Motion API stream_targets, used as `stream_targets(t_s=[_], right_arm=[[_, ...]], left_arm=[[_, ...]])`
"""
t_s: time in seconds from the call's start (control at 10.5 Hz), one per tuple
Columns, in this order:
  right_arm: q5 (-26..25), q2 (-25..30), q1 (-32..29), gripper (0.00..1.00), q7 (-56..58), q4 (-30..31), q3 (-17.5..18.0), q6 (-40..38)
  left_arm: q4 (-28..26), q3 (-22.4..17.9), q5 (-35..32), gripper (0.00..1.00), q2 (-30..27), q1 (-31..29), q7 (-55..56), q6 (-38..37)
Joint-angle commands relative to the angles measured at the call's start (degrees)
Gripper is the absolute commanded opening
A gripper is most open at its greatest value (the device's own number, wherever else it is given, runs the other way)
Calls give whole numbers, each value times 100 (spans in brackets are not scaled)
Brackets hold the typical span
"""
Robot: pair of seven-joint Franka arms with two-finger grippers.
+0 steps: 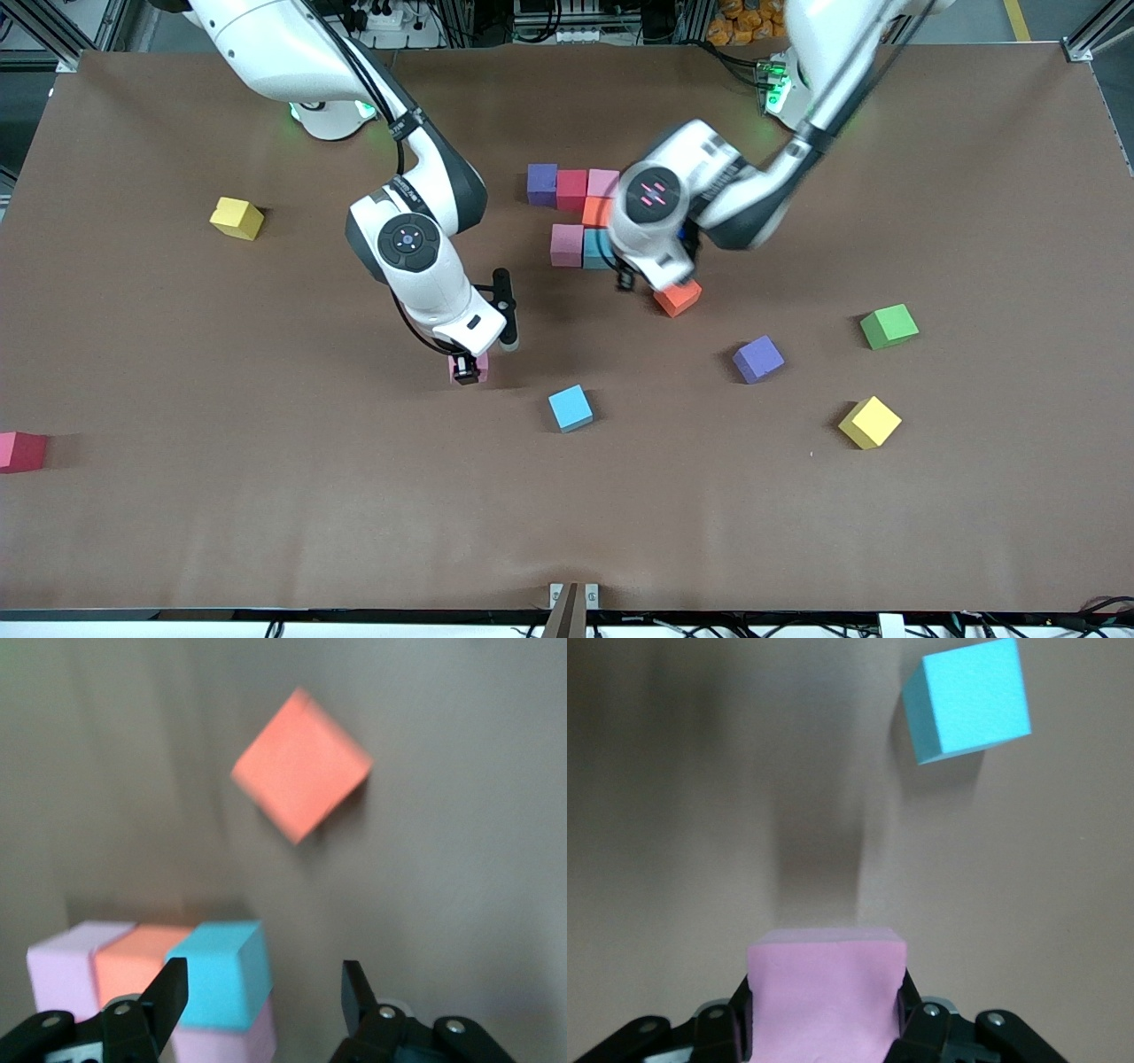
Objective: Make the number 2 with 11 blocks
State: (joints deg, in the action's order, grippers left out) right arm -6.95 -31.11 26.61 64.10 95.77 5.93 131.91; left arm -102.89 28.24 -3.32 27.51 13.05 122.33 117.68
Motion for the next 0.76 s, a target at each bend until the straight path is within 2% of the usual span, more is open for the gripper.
stream_targets(t_s=[0.0, 0.29, 0.48, 0.67], right_arm=[[62, 368, 194, 0, -124, 598, 22, 63], [158, 780, 520, 0, -722, 1432, 66, 491], [797, 1281, 696, 0, -873, 2215, 58, 905], [1465, 1537, 854, 0, -873, 2812, 49, 1344]], left_arm=[[58, 33, -54, 78, -70, -669, -689, -228], [85, 32, -598, 78, -61, -1128, -1375, -281], [76, 24, -634, 78, -27, -1295, -1955, -325], [76, -3, -643, 78, -9, -1418, -2693, -325]])
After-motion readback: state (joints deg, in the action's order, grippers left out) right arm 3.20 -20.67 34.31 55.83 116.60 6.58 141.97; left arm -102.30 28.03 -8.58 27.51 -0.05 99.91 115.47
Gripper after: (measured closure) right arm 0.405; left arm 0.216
